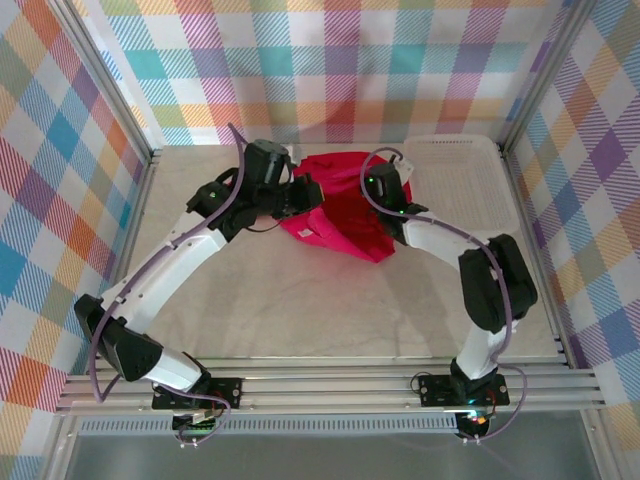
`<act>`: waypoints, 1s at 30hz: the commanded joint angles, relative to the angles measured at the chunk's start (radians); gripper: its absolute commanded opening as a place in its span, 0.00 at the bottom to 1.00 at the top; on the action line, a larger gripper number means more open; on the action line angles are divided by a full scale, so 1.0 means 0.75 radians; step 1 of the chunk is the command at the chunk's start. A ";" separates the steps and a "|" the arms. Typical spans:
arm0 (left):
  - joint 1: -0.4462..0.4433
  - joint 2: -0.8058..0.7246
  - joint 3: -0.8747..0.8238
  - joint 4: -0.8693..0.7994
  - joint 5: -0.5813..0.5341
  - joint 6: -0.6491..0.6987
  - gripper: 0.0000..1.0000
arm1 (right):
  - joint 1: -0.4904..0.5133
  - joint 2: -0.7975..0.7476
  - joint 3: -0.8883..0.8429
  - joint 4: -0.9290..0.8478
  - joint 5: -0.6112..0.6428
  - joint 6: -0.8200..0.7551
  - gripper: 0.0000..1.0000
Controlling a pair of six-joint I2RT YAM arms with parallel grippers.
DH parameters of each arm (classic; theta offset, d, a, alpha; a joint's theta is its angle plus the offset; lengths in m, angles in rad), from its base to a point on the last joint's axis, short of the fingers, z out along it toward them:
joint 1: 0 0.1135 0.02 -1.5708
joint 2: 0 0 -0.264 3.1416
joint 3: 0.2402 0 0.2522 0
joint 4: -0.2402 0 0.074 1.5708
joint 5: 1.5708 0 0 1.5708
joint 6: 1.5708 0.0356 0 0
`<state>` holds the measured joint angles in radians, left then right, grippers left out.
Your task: Fold the inside-out t-shirt
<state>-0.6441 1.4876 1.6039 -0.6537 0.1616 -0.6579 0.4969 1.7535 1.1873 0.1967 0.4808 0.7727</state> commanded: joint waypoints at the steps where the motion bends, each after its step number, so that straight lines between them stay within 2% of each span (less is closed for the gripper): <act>1: 0.012 0.066 -0.079 0.072 0.047 0.039 0.00 | -0.019 -0.039 -0.041 -0.100 0.017 -0.169 0.26; 5: 0.016 0.176 -0.099 0.140 0.066 0.049 0.00 | -0.100 0.043 0.034 -0.190 -0.220 -0.234 0.27; 8: 0.028 0.283 -0.056 0.150 0.075 0.071 0.00 | -0.195 0.186 0.214 -0.414 -0.519 -0.193 0.24; 10: 0.044 0.356 -0.020 0.141 0.051 0.097 0.00 | -0.228 0.249 0.296 -0.521 -0.652 -0.171 0.23; 12: 0.069 0.420 0.009 0.135 0.042 0.109 0.00 | -0.238 0.278 0.361 -0.603 -0.726 -0.187 0.27; 15: 0.101 0.510 0.048 0.137 0.056 0.108 0.00 | -0.240 0.320 0.476 -0.784 -0.827 -0.207 0.45; 16: 0.105 0.538 0.067 0.135 0.069 0.103 0.00 | -0.240 0.335 0.511 -0.853 -0.874 -0.217 0.48; 18: 0.106 0.584 0.105 0.136 0.096 0.085 0.00 | -0.240 0.339 0.518 -0.932 -0.939 -0.224 0.51; 21: 0.106 0.635 0.149 0.153 0.142 0.051 0.00 | -0.238 0.253 0.380 -0.896 -0.973 -0.211 0.52; 24: 0.106 0.670 0.191 0.144 0.150 0.039 0.00 | -0.230 0.154 0.243 -0.846 -0.996 -0.209 0.51; 26: 0.107 0.686 0.218 0.126 0.155 0.041 0.00 | -0.213 0.093 0.160 -0.812 -0.996 -0.222 0.46; 30: 0.106 0.687 0.251 0.105 0.159 0.036 0.00 | -0.156 0.015 -0.050 -0.570 -1.015 -0.180 0.24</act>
<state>-0.5652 2.0003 1.7519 -0.5690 0.2584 -0.6170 0.3508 1.8099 1.2148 -0.3531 -0.2447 0.6216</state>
